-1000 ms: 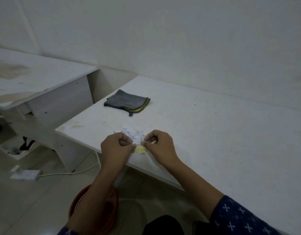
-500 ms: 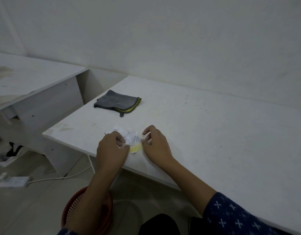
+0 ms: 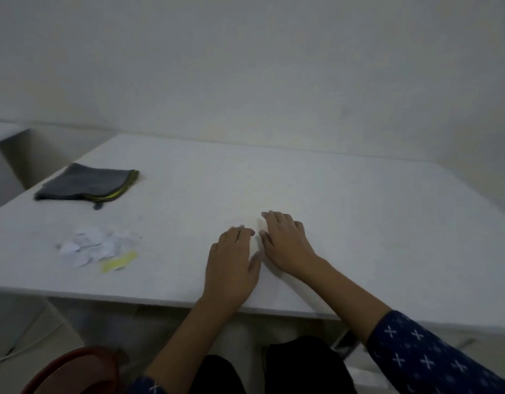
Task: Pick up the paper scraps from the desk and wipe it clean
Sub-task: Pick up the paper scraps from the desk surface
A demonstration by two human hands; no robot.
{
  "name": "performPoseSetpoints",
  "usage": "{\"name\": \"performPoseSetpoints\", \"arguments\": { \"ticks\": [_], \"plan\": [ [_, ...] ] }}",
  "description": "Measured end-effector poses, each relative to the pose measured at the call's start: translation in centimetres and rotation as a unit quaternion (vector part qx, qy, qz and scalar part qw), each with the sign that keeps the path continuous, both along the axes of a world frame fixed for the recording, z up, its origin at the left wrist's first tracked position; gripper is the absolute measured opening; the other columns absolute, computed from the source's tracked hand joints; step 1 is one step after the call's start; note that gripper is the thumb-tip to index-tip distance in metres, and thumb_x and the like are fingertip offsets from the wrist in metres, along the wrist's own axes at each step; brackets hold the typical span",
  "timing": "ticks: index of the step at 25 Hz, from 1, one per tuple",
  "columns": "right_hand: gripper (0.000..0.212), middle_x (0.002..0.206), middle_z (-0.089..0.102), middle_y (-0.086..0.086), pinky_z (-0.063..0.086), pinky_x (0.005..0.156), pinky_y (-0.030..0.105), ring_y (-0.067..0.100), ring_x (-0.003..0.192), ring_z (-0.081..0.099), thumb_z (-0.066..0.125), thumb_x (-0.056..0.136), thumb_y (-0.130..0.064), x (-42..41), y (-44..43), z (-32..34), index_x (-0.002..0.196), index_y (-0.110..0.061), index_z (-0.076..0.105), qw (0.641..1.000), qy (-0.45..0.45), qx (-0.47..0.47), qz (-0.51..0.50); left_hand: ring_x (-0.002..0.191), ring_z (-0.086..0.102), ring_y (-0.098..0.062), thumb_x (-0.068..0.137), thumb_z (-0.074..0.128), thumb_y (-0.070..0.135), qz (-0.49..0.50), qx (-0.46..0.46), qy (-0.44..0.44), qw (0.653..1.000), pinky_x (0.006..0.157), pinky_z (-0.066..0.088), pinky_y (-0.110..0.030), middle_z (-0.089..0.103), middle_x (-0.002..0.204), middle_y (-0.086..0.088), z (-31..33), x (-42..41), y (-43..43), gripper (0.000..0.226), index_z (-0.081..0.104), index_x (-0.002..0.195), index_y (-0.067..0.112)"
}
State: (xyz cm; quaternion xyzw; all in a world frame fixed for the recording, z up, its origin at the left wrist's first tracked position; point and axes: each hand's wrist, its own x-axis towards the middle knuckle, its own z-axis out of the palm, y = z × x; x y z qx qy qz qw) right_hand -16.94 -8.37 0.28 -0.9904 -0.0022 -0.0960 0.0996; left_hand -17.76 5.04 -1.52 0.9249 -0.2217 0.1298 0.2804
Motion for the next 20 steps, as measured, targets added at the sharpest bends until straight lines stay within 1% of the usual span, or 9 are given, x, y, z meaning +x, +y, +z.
{"name": "performPoseSetpoints", "arguments": {
  "ticks": [2,3,5,8,11,12,14,17,20],
  "plan": [
    [0.05,0.153,0.026,0.009,0.02,0.113,0.04,0.024,0.141,0.024,0.03,0.1,-0.029,-2.1,-5.2,-0.4,0.146,-0.01,0.022,0.998,0.019,-0.017,-0.058,0.145,0.009,-0.018,0.098,0.031,0.044,-0.067,0.056,0.028,0.996,0.116,0.01,-0.031,0.014,0.157,-0.001,-0.3,-1.1,-4.3,0.055,0.02,0.147,0.021],
    [0.051,0.155,0.023,0.009,0.019,0.114,0.04,0.024,0.142,0.022,0.03,0.101,-0.03,-3.2,-7.7,-0.6,0.146,-0.01,0.021,0.996,0.029,-0.019,-0.081,0.146,0.002,-0.018,0.098,0.027,0.047,-0.091,0.074,0.029,0.993,0.117,0.004,-0.031,0.007,0.158,-0.001,-0.5,-1.6,-6.2,0.058,0.014,0.148,0.021],
    [0.05,0.155,0.024,0.009,0.019,0.114,0.04,0.023,0.142,0.022,0.03,0.101,-0.029,-5.2,-12.2,-0.5,0.146,-0.011,0.022,0.992,0.038,-0.024,-0.117,0.146,-0.006,-0.019,0.096,0.026,0.052,-0.139,0.087,0.026,0.986,0.116,-0.004,-0.032,0.001,0.159,-0.001,-0.8,-2.5,-9.9,0.064,0.009,0.149,0.021],
    [0.045,0.15,0.033,0.009,0.025,0.111,0.04,0.025,0.136,0.032,0.033,0.1,-0.023,-7.4,-17.7,0.2,0.143,-0.011,0.03,0.987,0.018,-0.022,-0.16,0.145,-0.009,-0.019,0.092,0.026,0.061,-0.19,0.095,0.029,0.977,0.115,-0.007,-0.032,-0.002,0.159,-0.002,-1.0,-3.6,-14.7,0.075,0.006,0.15,0.018],
    [0.037,0.133,0.05,0.011,0.036,0.103,0.037,0.026,0.122,0.046,0.042,0.096,-0.012,-8.3,-22.3,0.5,0.132,-0.009,0.047,0.977,-0.009,0.026,-0.211,0.145,-0.011,-0.02,0.077,0.005,0.073,-0.203,0.111,0.024,0.973,0.112,-0.01,-0.031,-0.003,0.159,-0.003,-1.4,-4.2,-18.0,0.092,0.005,0.15,0.017],
    [0.034,0.127,0.055,0.012,0.04,0.099,0.035,0.027,0.116,0.051,0.045,0.093,-0.008,-8.5,-23.6,0.5,0.127,-0.008,0.052,0.973,-0.01,0.055,-0.223,0.145,-0.011,-0.02,0.072,-0.002,0.073,-0.201,0.119,0.018,0.972,0.111,-0.011,-0.031,-0.003,0.159,-0.003,-1.6,-4.3,-18.6,0.097,0.004,0.15,0.016],
    [0.03,0.115,0.06,0.014,0.042,0.089,0.028,0.028,0.105,0.057,0.05,0.089,-0.004,-8.8,-25.5,0.3,0.118,-0.006,0.06,0.968,0.001,0.098,-0.233,0.145,-0.011,-0.021,0.069,-0.006,0.072,-0.2,0.133,0.003,0.971,0.112,-0.011,-0.032,-0.002,0.159,-0.004,-2.1,-4.3,-19.1,0.099,0.004,0.149,0.015],
    [0.025,0.107,0.059,0.012,0.038,0.082,0.022,0.024,0.097,0.058,0.059,0.087,-0.013,-9.0,-26.7,0.2,0.109,-0.005,0.066,0.97,0.018,0.117,-0.215,0.145,-0.009,-0.019,0.073,-0.005,0.07,-0.201,0.133,-0.008,0.971,0.112,-0.011,-0.03,-0.001,0.159,-0.003,-2.5,-4.3,-19.0,0.095,0.005,0.15,0.015],
    [0.022,0.1,0.06,0.008,0.039,0.08,0.023,0.02,0.092,0.057,0.066,0.084,-0.021,-9.1,-26.5,-0.2,0.101,-0.006,0.07,0.971,-0.015,0.126,-0.201,0.145,-0.007,-0.018,0.075,-0.004,0.067,-0.201,0.13,-0.02,0.971,0.112,-0.012,-0.028,0.0,0.159,-0.003,-2.5,-4.5,-18.9,0.091,0.005,0.15,0.016]
  ]
}}
